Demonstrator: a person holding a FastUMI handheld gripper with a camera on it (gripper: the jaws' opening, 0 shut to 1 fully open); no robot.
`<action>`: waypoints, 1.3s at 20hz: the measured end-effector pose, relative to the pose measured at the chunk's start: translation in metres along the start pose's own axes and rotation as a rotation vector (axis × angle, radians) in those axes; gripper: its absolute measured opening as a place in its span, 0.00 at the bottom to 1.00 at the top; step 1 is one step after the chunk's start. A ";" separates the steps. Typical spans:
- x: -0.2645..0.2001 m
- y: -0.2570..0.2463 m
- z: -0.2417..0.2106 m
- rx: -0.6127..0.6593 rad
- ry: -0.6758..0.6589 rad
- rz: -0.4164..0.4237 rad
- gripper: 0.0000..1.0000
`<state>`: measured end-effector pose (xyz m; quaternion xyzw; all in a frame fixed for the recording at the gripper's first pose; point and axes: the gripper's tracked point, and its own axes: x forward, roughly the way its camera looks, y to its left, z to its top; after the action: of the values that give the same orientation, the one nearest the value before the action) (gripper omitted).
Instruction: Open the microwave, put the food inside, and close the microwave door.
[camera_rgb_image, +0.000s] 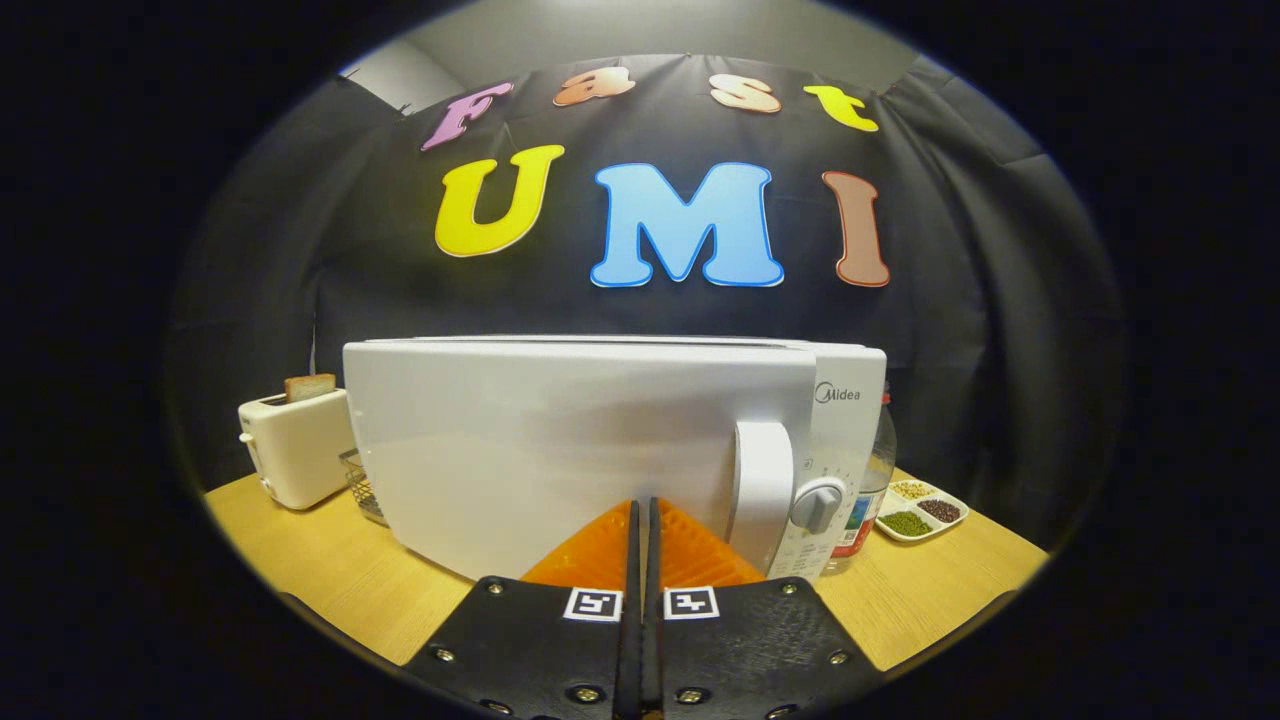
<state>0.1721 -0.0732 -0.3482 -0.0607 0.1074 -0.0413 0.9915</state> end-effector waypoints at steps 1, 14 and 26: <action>0.014 -0.004 0.003 -0.007 -0.001 -0.014 0.01; -0.057 0.018 0.082 -0.007 -0.082 0.017 0.05; -0.186 0.021 0.210 -0.029 -0.195 0.017 0.46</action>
<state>0.0380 -0.0108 -0.1086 -0.0777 0.0115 -0.0253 0.9966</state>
